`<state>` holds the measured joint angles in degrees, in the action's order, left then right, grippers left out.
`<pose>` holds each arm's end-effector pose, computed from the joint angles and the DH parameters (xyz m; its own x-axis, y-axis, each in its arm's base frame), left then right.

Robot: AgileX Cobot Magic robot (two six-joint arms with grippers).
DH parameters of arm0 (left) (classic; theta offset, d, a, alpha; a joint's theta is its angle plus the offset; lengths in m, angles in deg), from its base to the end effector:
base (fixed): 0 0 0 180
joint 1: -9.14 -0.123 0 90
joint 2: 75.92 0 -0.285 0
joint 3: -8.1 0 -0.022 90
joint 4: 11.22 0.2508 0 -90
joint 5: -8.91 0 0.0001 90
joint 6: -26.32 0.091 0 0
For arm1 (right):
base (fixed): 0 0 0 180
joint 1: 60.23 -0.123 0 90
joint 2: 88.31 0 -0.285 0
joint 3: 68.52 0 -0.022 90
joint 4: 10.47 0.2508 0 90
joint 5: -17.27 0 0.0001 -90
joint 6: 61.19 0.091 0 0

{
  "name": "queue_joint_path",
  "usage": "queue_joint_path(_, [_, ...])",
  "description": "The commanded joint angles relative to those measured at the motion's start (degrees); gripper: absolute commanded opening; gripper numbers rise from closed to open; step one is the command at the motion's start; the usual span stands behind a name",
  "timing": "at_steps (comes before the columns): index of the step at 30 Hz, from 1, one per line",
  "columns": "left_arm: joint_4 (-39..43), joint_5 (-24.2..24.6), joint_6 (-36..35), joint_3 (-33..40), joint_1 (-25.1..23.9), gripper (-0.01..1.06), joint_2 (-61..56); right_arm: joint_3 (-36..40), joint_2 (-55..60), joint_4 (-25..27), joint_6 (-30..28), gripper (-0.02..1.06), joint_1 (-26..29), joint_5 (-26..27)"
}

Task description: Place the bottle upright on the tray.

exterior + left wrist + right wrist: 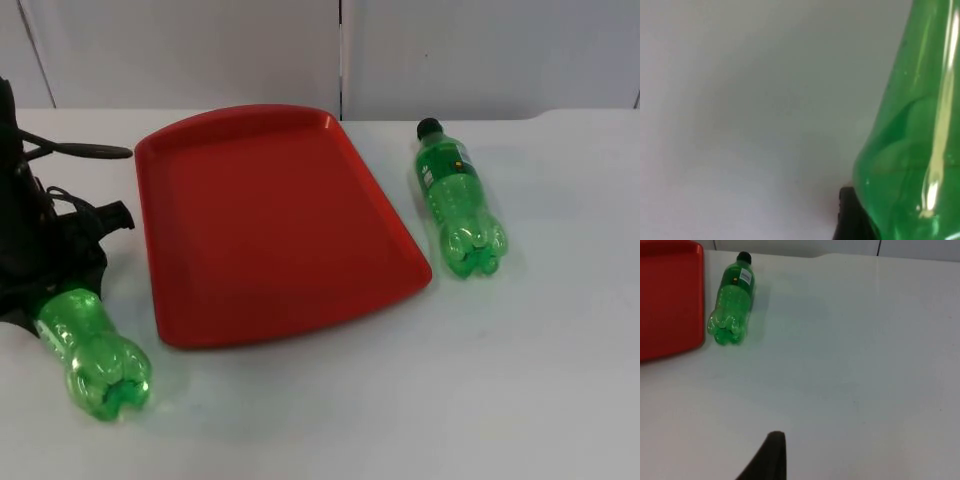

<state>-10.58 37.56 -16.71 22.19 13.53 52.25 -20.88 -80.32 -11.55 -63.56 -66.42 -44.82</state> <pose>0.3603 -0.0272 0.0723 -0.7774 -0.6175 -0.1201 -0.6089 0.7866 -0.1028 -0.0069 -0.0023 0.2800 -0.4571 -0.1000 -0.8838 -0.1162 0.9919 -0.0521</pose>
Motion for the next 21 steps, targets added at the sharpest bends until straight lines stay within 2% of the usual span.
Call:
queue_joint_path(1, [-3.2,-1.3,1.4,0.5,0.3,0.0,0.6,0.1,-0.2,-0.1,0.2,1.05,0.3,0.4])
queue_joint_path(3, [-6.7,-2.6,7.6,0.5,0.3,0.0,-1.4,0.1,-0.2,-0.1,0.2,1.05,0.3,0.4])
queue_joint_path(4, [-6.7,-2.6,7.6,0.5,0.3,0.0,-1.4,0.1,-0.2,-0.1,0.2,1.05,0.3,0.4])
queue_joint_path(8, [-11.7,-7.6,16.3,0.5,0.3,0.0,-6.9,0.1,-0.2,-0.1,0.2,1.05,0.3,0.4])
queue_joint_path(9, [-11.7,-7.6,16.3,0.5,0.3,0.0,-6.9,0.1,-0.2,-0.1,0.2,1.05,0.3,0.4])
queue_joint_path(13, [-17.7,-14.4,26.8,0.5,0.3,0.0,-14.8,0.1,-0.2,-0.1,0.2,1.05,0.3,0.4])
queue_joint_path(14, [-17.7,-14.4,26.8,0.5,0.3,0.0,-14.8,0.1,-0.2,-0.1,0.2,1.05,0.3,0.4])
queue_joint_path(18, [-18.1,-21.4,34.5,0.5,0.3,0.0,-23.4,0.1,-0.2,-0.1,0.2,1.05,0.3,0.4])
queue_joint_path(21, [-18.0,-25.1,37.1,0.5,0.4,0.0,-27.2,0.1,-0.2,-0.1,0.2,1.05,0.3,0.4])
